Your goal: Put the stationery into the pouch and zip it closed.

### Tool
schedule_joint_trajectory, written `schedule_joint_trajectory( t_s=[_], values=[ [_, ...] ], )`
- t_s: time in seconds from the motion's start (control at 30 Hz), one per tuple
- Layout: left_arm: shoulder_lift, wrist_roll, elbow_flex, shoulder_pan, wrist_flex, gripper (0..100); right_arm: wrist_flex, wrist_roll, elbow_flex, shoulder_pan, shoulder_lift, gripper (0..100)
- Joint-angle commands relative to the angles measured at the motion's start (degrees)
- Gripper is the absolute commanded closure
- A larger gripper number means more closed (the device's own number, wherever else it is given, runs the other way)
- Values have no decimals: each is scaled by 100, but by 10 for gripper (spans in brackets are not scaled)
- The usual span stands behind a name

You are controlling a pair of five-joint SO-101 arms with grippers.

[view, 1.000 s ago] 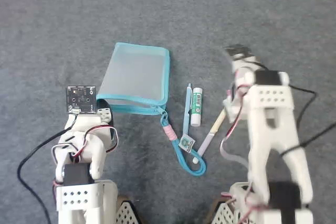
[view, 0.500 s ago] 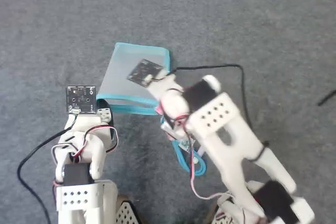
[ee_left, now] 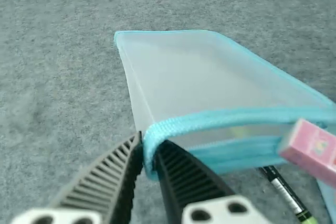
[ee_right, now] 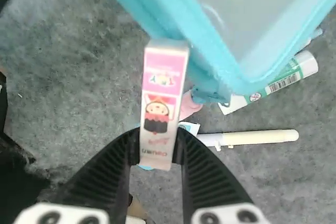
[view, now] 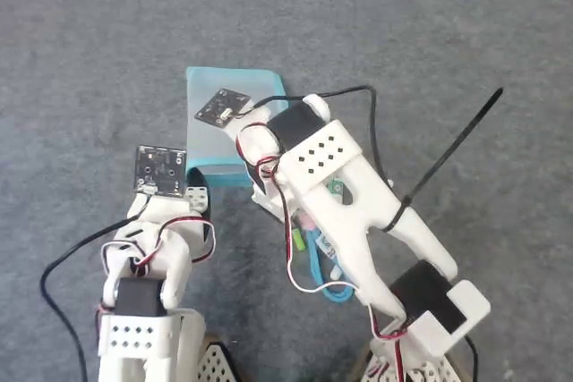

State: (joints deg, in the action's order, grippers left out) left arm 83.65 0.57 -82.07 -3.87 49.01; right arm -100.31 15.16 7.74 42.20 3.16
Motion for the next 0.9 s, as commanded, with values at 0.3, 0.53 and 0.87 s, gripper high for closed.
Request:
schedule_joint_trajectory(
  t_s=[0.3,0.53,0.87],
  values=[
    [88,-114,48,554,167,989,-163,-334,519,-303,277,991],
    [88,-246,48,589,176,989,-171,-659,1512,-681,822,991],
    [88,-264,48,695,185,989,31,-686,2048,-637,1138,990]
  ],
)
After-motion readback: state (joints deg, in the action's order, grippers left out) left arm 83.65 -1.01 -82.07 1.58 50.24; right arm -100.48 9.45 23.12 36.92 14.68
